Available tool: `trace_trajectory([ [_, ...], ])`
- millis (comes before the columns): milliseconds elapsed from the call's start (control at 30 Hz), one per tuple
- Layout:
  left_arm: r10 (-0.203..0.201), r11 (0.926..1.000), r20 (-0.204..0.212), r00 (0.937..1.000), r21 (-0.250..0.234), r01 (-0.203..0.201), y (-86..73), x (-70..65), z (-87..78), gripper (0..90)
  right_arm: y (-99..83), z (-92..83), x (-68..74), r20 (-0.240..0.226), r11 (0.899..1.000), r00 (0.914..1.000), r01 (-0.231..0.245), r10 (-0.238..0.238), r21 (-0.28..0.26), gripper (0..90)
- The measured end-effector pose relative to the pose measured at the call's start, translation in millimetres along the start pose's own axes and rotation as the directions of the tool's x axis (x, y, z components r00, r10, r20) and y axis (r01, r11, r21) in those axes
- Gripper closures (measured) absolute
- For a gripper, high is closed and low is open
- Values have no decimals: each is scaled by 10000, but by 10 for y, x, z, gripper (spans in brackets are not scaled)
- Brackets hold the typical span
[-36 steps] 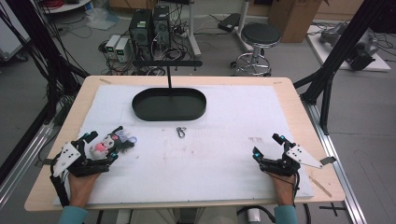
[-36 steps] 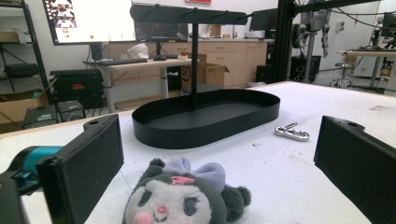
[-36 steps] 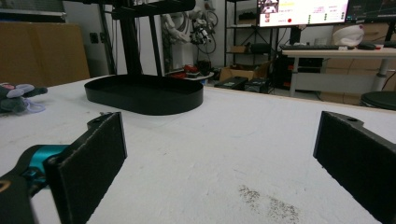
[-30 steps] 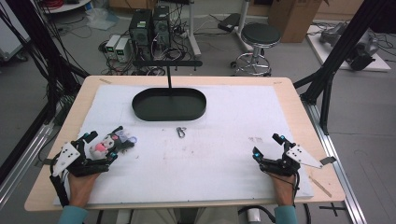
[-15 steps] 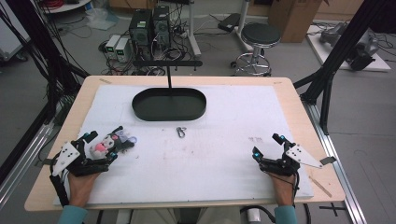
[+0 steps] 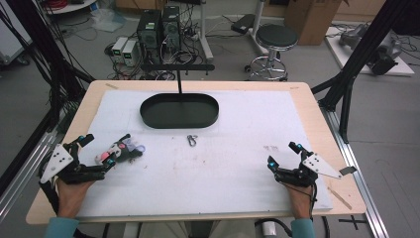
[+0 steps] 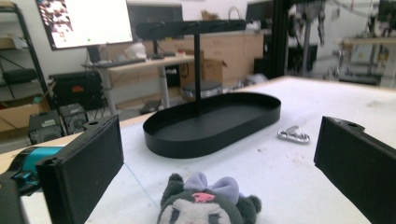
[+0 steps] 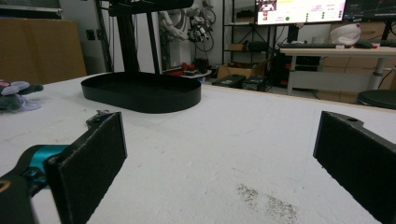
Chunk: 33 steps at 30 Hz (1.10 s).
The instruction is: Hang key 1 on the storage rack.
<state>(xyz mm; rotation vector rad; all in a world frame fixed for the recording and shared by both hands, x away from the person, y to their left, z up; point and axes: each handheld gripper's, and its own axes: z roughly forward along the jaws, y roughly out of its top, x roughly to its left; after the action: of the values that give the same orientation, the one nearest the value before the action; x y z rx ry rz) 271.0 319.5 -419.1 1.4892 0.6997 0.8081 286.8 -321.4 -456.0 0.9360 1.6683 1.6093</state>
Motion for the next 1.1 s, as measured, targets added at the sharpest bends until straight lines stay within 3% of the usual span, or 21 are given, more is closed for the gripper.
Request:
trace_trajectory([
  [167, 518, 9929, 457, 9976, 1044, -563, 215, 25, 3, 18, 1, 4, 9, 54, 10000, 10000, -45, 44, 63, 19],
  [267, 819, 9807, 688, 9943, 1722, -927, 332, 40, 31, 18, 1, 5, 9, 73, 10000, 10000, -61, 61, 72, 19],
  [300, 883, 9699, 823, 9927, 2199, -1045, 382, 60, 56, 18, 2, 5, 10, 80, 9999, 9999, -68, 67, 85, 19],
  [333, 883, 9699, 823, 9927, 2199, -1045, 382, 60, 56, 18, 2, 5, 10, 80, 9999, 9999, -68, 67, 85, 19],
  [367, 893, 9601, 892, 9920, 2574, -1096, 404, 76, 77, 18, 2, 5, 8, 84, 10000, 10000, -41, 40, 70, 19],
  [400, 819, 9344, 1297, 9882, 3348, -1214, 437, 113, 114, 18, 2, 8, 8, 85, 10000, 10000, -1, 0, 45, 18],
  [467, 936, 8995, 1558, 9833, 4101, -1506, 464, 138, 141, 18, 2, 5, 10, 88, 10000, 9999, -55, 54, 79, 19],
  [567, 1263, 8597, 1822, 9751, 4704, -1993, 504, 167, 157, 18, 1, 7, 10, 71, 10000, 10000, 12, -13, 60, 19],
  [600, 1263, 8597, 1822, 9751, 4704, -1993, 504, 167, 157, 18, 1, 7, 10, 71, 10000, 10000, 12, -13, 60, 19],
  [633, 1264, 8413, 1860, 9744, 5003, -2046, 526, 191, 166, 18, 2, 6, 11, 62, 10000, 10000, -13, 12, 64, 19],
  [667, 1264, 8413, 1860, 9744, 5003, -2046, 526, 191, 166, 18, 2, 6, 10, 67, 10000, 10000, -14, 13, 77, 19],
  [700, 1246, 8267, 1871, 9744, 5235, -2062, 552, 216, 172, 17, 2, 7, 11, 60, 10000, 10000, -28, 27, 63, 19],
  [767, 1164, 8214, 1889, 9751, 5336, -2014, 562, 227, 179, 18, 1, 7, 10, 71, 10000, 10000, 10, -11, 62, 19],
  [800, 1046, 8041, 2005, 9741, 5593, -2015, 579, 252, 195, 18, 2, 7, 11, 74, 10000, 10000, 5, -5, 62, 19],
  [833, 1046, 8041, 2005, 9741, 5593, -2015, 579, 252, 195, 18, 2, 7, 10, 77, 10000, 10000, 10, -11, 62, 19],
  [867, 1082, 7938, 2007, 9737, 5722, -2062, 586, 261, 203, 18, 2, 7, 11, 81, 10000, 10000, 6, -7, 69, 19],
  [900, 1042, 7724, 2130, 9715, 5980, -2139, 587, 280, 228, 18, 1, 7, 11, 85, 10000, 10000, -1, 0, 73, 18],
  [933, 1042, 7724, 2130, 9715, 5980, -2139, 587, 280, 228, 18, 2, 7, 10, 87, 10000, 10000, 17, -18, 67, 18],
  [1000, 1149, 7454, 2101, 9709, 6278, -2241, 581, 292, 252, 18, 2, 6, 12, 108, 9999, 9999, 36, -37, 98, 18],
  [1033, 1083, 7429, 2103, 9716, 6323, -2196, 574, 296, 263, 18, 3, 7, 14, 111, 10000, 9999, 5, -6, 99, 19],
  [1100, 1000, 7226, 2107, 9724, 6565, -2166, 566, 311, 287, 18, 2, 7, 12, 105, 10000, 9999, 1, -2, 97, 18],
])
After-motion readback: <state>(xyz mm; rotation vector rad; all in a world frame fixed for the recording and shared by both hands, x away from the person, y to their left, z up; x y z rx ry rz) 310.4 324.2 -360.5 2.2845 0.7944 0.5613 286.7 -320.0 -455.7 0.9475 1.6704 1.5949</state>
